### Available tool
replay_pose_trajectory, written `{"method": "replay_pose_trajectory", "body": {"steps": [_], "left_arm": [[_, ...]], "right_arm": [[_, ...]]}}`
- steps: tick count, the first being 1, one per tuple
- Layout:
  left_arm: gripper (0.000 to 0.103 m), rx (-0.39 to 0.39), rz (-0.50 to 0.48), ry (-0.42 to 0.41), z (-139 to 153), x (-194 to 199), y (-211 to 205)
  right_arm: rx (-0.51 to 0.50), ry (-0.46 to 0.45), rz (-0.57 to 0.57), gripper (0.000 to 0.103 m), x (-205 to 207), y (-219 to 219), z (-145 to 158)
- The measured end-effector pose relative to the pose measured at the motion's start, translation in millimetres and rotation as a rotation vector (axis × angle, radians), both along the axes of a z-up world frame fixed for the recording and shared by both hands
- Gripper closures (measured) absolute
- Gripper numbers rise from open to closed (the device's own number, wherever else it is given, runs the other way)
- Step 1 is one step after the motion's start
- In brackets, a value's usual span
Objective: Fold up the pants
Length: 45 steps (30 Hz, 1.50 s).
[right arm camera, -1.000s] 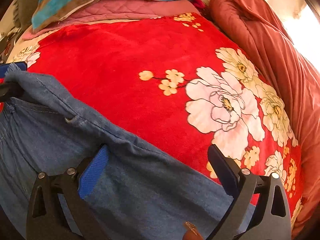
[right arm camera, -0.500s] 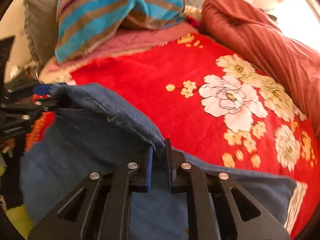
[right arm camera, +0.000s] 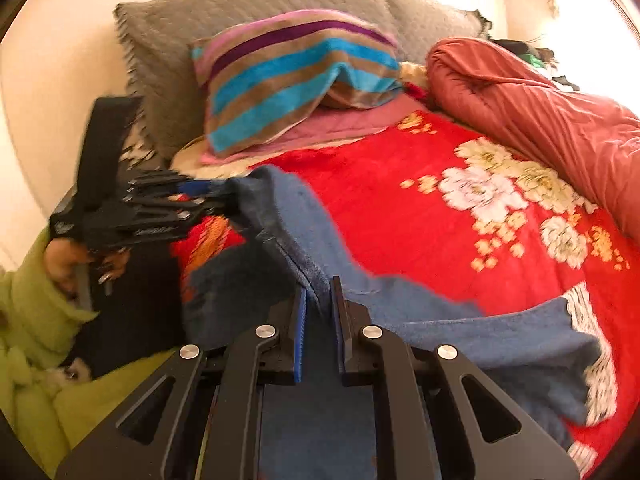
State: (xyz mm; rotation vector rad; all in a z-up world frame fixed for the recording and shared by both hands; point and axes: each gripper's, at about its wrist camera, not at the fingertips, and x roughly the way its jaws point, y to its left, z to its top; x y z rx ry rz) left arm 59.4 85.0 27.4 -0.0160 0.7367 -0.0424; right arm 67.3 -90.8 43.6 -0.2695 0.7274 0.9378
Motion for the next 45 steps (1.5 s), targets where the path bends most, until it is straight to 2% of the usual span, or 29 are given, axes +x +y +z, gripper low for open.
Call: {"method": "replay_pose_trajectory", "body": {"steps": [2, 4, 7, 12, 16, 18, 20, 23, 26, 27, 30, 32, 35, 38, 41, 45], "left_arm": [[0.076, -0.014, -0.003, 0.008, -3, -12, 1], [0.076, -0.020, -0.001, 0.025, -9, -22, 4], [0.075, -0.040, 0.010, 0.074, -22, -30, 9], [0.071, -0.035, 0.016, 0.128, -35, -36, 10], [0.067, -0.076, 0.029, 0.178, -45, -41, 18], [0.058, -0.081, 0.041, 0.184, -46, -47, 21], [0.055, -0.085, 0.059, 0.183, -46, -57, 26], [0.055, -0.106, 0.095, 0.169, -41, -73, 33], [0.065, -0.135, 0.081, 0.126, -22, -84, 29], [0.066, -0.140, 0.064, 0.111, -15, -85, 24], [0.066, -0.137, 0.005, 0.094, -3, -75, 0], [0.066, -0.127, -0.040, 0.102, -1, -63, -19], [0.066, -0.039, -0.068, 0.117, -9, -49, -42], [0.066, 0.013, -0.072, 0.158, -28, -46, -52], [0.065, 0.021, -0.064, 0.227, -51, -46, -50], [0.066, -0.009, -0.060, 0.253, -66, -47, -44]], "right_arm": [[-0.006, 0.007, 0.025, 0.093, -14, 1, -3], [-0.007, 0.050, 0.047, 0.093, -30, 5, -11], [-0.036, 0.069, 0.077, 0.093, -48, 13, -24], [-0.081, 0.147, 0.065, 0.093, -54, 23, -51], [-0.114, 0.181, 0.052, 0.092, -55, 27, -65], [-0.113, 0.183, 0.054, 0.092, -56, 27, -66], [-0.109, 0.182, 0.058, 0.091, -56, 26, -65], [-0.110, 0.178, 0.067, 0.091, -58, 28, -65], [-0.112, 0.186, 0.070, 0.090, -58, 29, -69], [-0.116, 0.191, 0.072, 0.089, -59, 29, -71], [-0.105, 0.200, 0.095, 0.081, -62, 28, -69], [-0.095, 0.188, 0.111, 0.071, -67, 27, -62], [-0.036, 0.164, 0.111, 0.066, -71, 17, -45], [0.016, 0.133, 0.044, 0.057, -66, 2, -34], [-0.010, 0.156, -0.025, 0.057, -52, -2, -43], [-0.131, 0.295, -0.092, 0.057, -34, 9, -82]]}}
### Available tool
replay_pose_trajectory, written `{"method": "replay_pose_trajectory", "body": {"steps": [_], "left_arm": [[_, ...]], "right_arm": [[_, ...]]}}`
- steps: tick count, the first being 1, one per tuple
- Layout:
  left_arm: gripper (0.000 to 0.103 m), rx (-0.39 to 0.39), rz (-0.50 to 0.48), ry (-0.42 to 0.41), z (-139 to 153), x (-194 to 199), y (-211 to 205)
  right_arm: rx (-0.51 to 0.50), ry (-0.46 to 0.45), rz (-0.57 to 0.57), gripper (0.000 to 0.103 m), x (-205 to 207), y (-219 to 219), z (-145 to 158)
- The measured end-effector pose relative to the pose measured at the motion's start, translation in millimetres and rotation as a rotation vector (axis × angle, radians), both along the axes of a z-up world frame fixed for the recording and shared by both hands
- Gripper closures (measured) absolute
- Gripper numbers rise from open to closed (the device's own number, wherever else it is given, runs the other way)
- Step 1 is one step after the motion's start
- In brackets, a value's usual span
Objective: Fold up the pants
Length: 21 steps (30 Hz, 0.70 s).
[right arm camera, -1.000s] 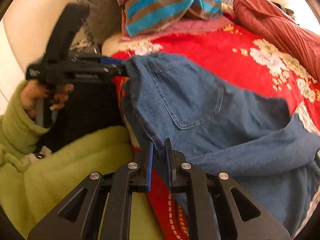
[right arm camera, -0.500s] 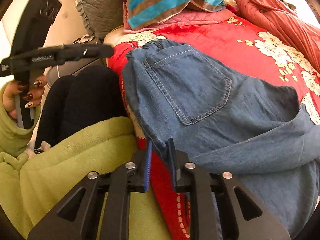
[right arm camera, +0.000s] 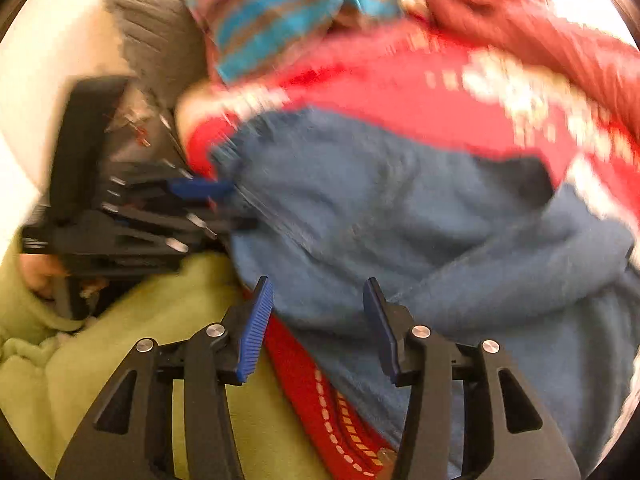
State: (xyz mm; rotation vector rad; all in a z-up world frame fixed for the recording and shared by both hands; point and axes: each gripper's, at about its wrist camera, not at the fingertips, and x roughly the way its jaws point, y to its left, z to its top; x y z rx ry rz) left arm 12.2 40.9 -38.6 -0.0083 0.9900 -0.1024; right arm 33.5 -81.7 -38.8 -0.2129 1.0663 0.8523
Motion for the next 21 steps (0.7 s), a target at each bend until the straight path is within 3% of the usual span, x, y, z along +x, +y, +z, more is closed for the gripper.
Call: {"method": "replay_pose_trajectory", "body": {"steps": [7, 9, 12, 16, 18, 21], "left_arm": [[0.065, -0.025, 0.004, -0.015, 2, -4, 2], [0.064, -0.036, 0.012, -0.032, 9, -8, 4], [0.053, -0.039, 0.033, -0.066, 22, -16, 6], [0.046, -0.037, 0.062, -0.118, 41, -26, 8], [0.036, -0.035, 0.070, -0.131, 47, -29, 7], [0.031, -0.034, 0.057, -0.139, 53, -30, 0]], "right_arm": [[0.059, -0.019, -0.016, 0.057, -1, -14, 13], [0.095, -0.035, -0.041, 0.051, -2, -24, 24], [0.130, -0.070, -0.091, 0.046, 1, -41, 42], [0.144, -0.109, -0.175, 0.045, 10, -67, 55], [0.142, -0.126, -0.219, 0.043, 15, -80, 59], [0.133, -0.158, -0.284, 0.034, 22, -100, 65]]}}
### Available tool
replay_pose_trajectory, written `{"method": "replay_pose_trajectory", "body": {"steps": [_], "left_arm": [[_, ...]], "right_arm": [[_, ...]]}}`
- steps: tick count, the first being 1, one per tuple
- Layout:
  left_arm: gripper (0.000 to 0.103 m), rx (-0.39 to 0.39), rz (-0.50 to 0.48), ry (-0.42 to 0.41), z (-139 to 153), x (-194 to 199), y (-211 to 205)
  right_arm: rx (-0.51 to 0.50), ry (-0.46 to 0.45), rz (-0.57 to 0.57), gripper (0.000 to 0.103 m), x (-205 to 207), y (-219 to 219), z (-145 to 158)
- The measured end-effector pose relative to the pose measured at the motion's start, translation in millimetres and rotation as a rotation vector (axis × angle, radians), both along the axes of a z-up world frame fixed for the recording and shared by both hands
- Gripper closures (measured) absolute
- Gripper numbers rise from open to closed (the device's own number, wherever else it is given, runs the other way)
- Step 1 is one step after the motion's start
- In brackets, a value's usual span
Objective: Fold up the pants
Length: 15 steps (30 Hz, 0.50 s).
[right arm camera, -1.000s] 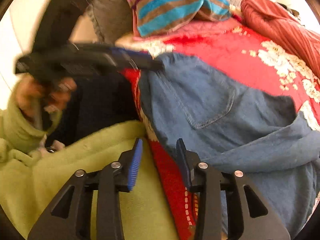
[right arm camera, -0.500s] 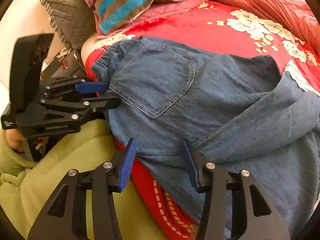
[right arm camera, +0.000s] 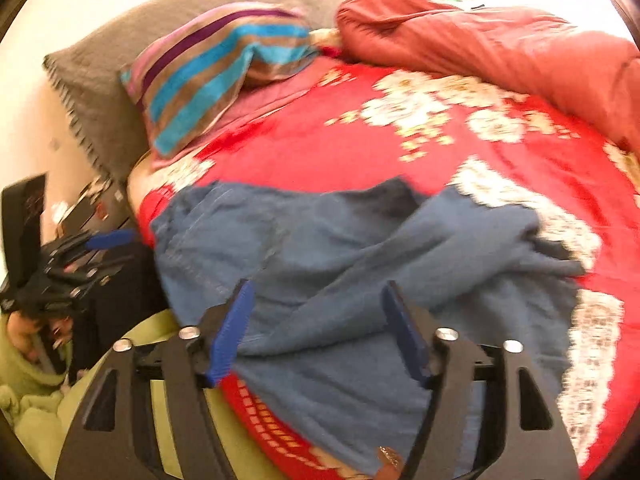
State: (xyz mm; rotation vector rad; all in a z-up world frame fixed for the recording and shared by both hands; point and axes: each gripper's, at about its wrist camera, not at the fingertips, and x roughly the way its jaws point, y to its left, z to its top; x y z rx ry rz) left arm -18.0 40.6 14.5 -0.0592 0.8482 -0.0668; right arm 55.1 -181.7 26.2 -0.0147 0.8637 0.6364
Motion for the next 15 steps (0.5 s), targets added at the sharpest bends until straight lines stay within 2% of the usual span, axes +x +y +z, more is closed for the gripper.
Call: {"method": "replay_pose_trajectory", "body": {"steps": [5, 9, 15], "left_arm": [[0.027, -0.014, -0.078, -0.004, 9, 8, -26], [0.026, -0.056, -0.171, 0.011, 11, 22, -52], [0.026, -0.119, -0.278, 0.104, -6, 56, -89]], "right_arm": [[-0.027, -0.032, -0.068, 0.034, 24, -15, 10], [-0.051, -0.034, -0.106, 0.033, 55, -22, 15], [-0.100, -0.004, -0.156, 0.034, 112, -21, 10]]}}
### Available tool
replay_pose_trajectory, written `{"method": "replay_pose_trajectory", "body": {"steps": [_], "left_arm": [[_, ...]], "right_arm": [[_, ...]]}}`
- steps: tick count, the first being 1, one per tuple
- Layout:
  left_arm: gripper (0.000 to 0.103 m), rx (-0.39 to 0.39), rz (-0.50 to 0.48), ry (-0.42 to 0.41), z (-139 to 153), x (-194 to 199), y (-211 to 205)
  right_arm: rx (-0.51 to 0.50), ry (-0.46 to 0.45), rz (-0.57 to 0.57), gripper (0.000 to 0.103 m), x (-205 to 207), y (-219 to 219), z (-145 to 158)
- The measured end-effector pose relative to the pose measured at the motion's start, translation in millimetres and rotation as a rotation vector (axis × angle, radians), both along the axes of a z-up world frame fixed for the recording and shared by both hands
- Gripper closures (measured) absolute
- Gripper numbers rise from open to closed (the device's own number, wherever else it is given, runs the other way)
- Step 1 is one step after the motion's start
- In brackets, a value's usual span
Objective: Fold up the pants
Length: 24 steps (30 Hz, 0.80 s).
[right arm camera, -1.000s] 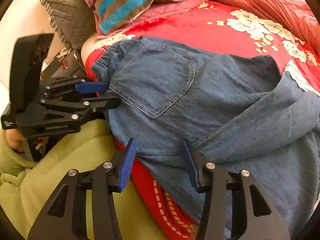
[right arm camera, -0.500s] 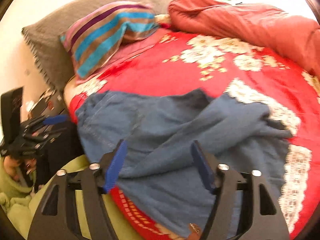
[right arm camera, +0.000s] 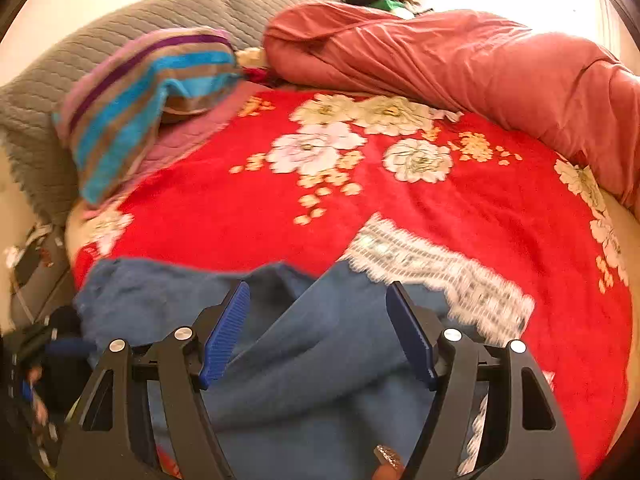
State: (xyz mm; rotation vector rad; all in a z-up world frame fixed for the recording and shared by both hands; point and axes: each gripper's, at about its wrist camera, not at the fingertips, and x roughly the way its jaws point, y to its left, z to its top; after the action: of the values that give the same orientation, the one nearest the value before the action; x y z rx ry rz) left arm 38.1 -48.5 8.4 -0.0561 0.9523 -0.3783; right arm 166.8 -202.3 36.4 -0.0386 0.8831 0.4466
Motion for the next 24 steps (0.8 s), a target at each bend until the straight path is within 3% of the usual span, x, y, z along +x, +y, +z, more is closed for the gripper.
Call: {"method": "replay_pose_trajectory", "body": {"steps": [4, 9, 12, 16, 18, 19, 21, 22, 24], "left_arm": [[0.026, -0.017, -0.056, 0.070, -19, 25, -24], [0.026, -0.022, -0.051, 0.123, -42, 50, -37], [0.027, -0.010, -0.055, 0.134, -52, 52, -41], [0.036, 0.030, -0.057, 0.103, -59, 45, -44], [0.038, 0.003, -0.054, 0.107, -57, 45, -39], [0.039, -0.009, -0.052, 0.109, -56, 44, -36], [0.039, -0.031, -0.051, 0.111, -57, 44, -34], [0.039, -0.036, -0.050, 0.110, -57, 44, -33], [0.039, -0.043, -0.049, 0.107, -57, 44, -33]], "right_arm": [[-0.037, 0.064, -0.014, 0.034, 40, 8, -19], [-0.106, 0.141, -0.067, 0.034, 77, 19, -46], [-0.142, 0.166, -0.086, 0.034, 93, 27, -60], [-0.205, 0.176, -0.121, 0.034, 110, 31, -78], [-0.215, 0.173, -0.134, 0.043, 115, 27, -84], [-0.219, 0.168, -0.142, 0.063, 116, 23, -84], [-0.155, 0.175, -0.153, 0.076, 117, 9, -80], [-0.124, 0.178, -0.160, 0.088, 116, 3, -77], [-0.092, 0.150, -0.173, 0.091, 108, -9, -65]]}}
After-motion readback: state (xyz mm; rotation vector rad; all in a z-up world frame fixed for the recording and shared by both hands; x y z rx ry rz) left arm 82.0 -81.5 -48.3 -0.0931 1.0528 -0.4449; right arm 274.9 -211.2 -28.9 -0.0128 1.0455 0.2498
